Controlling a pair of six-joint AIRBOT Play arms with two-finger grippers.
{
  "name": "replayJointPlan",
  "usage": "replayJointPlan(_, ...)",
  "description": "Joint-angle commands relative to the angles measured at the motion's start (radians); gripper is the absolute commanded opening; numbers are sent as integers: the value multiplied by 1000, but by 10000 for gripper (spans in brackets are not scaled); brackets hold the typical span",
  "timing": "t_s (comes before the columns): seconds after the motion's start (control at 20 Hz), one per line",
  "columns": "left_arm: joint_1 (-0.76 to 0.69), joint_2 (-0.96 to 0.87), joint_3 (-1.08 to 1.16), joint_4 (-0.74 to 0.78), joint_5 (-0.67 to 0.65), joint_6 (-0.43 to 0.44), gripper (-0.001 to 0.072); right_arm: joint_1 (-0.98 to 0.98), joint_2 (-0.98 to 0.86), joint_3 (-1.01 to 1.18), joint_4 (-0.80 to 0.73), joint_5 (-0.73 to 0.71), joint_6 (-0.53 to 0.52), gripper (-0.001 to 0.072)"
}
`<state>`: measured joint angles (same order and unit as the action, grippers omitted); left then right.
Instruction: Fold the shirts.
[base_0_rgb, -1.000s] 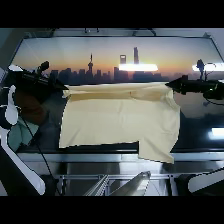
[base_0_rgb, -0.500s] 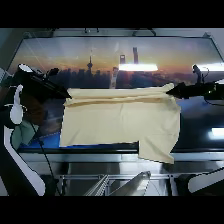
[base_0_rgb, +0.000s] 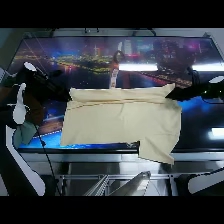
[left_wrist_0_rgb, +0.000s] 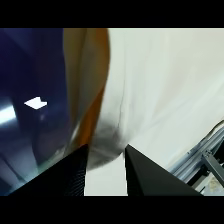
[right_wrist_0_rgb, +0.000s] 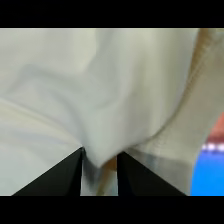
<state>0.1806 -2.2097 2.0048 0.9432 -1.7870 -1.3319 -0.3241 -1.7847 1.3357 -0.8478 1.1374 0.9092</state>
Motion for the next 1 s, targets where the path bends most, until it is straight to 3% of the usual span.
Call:
replayJointPlan(0.0,25,28,63,32,-43,-76,243,-2,82,23,-209,24,95,328)
replayJointPlan(0.05,38,54,62,32,-29,-81,243,-8,126,23,-219,26,106,455)
replayJointPlan(0.1,50,86,48,34,-14,-88,243,-16,165,23,-229,26,137,478)
replayJointPlan(0.35,114,293,-220,98,50,-68,243,-137,307,-76,-284,189,352,477)
replayJointPlan(0.55,178,517,-700,120,209,35,243,-291,475,-431,-285,232,405,476)
replayJointPlan(0.65,201,576,-904,135,243,39,243,-351,562,-604,-282,227,409,476)
replayJointPlan(0.8,196,586,-1069,237,258,37,243,-364,661,-729,-259,121,442,476)
replayJointPlan(0.95,160,584,-1157,285,375,33,234,-363,695,-749,-196,103,438,477)
